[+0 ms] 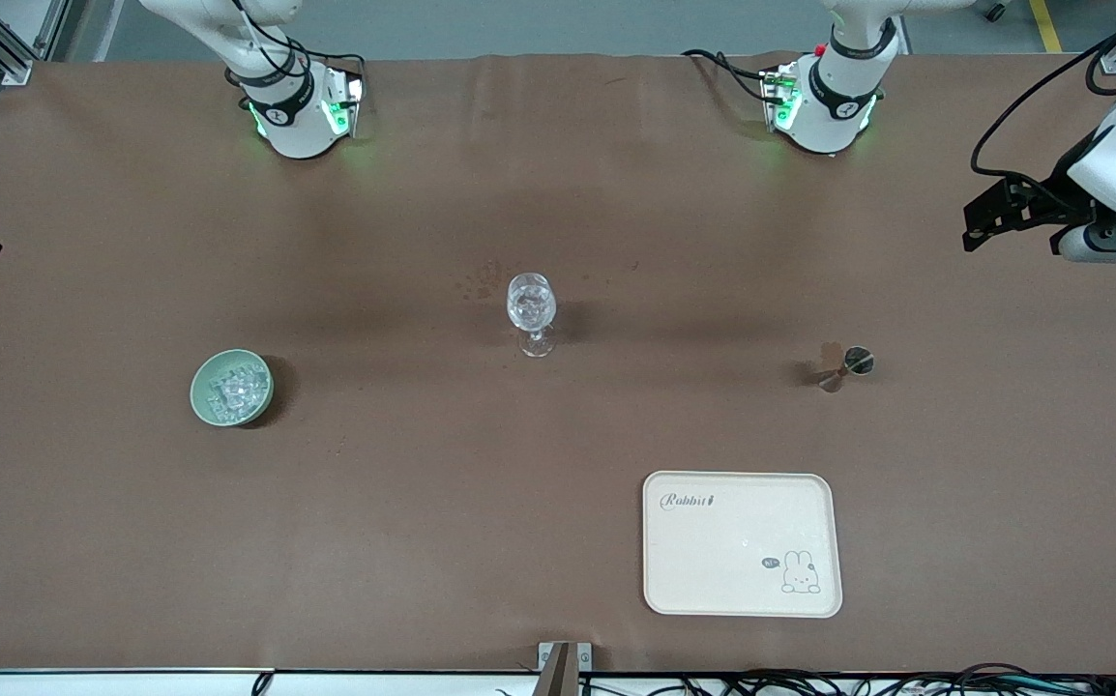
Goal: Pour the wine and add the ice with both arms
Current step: 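Reach the right gripper to the green bowl while the left gripper reaches the jigger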
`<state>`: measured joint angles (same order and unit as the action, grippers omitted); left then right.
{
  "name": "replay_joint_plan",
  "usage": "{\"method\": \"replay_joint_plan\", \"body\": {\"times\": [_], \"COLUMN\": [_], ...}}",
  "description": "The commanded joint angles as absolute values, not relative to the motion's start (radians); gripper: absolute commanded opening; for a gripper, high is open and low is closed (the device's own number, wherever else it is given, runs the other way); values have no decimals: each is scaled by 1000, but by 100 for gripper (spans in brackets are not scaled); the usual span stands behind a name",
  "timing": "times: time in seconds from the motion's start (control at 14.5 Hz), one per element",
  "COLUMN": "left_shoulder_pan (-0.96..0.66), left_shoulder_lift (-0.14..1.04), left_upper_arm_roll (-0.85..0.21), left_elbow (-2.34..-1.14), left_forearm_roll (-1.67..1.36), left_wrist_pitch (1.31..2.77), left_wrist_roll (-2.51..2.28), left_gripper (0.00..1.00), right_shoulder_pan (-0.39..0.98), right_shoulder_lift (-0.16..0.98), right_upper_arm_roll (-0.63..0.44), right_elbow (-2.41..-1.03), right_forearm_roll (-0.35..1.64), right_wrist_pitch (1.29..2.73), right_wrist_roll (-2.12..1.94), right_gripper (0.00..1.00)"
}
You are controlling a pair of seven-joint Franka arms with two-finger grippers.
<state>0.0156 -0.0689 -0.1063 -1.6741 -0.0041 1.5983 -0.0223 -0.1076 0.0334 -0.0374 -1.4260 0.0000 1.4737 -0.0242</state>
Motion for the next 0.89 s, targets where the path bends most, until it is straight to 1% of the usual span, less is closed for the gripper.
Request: {"method": "replay_joint_plan", "body": {"times": [0.0,0.21,0.41,0.48,0.55,0.62,0.83], "left_shoulder_pan": [15,21,84,112,127,138,195], "left_shoulder_lift": [-52,6,128,150,173,198,264], "left_upper_arm_roll": [-107,-107,-95,-97,-97,-97,-97], "left_elbow": [-1643,-1614,-1488,-1477,-1477,-1476,-1459], "left_forearm_roll": [23,41,31,31,29,8,-69], "left_wrist_pitch": [1583,1583,1582,1583,1585,1585,1591], "left_wrist_roll": [-28,-74,-45,-31,-25,-25,-40], "left_gripper": [100,100,100,100,100,100,100], "right_shoulder_pan": [-114,-114,-114,-112,-107,-100,-80], "right_shoulder_lift": [29,29,29,29,31,29,32], "right_upper_arm_roll": [-32,-32,-32,-32,-31,-29,-26], "right_elbow": [-1430,-1430,-1431,-1440,-1484,-1538,-1731], "right_forearm_roll": [2,2,2,2,2,2,3], "right_wrist_pitch": [1468,1468,1468,1468,1491,1543,1730], "right_wrist_roll": [-34,-34,-32,-34,-34,-34,-34], "right_gripper": [100,100,100,100,100,100,100]}}
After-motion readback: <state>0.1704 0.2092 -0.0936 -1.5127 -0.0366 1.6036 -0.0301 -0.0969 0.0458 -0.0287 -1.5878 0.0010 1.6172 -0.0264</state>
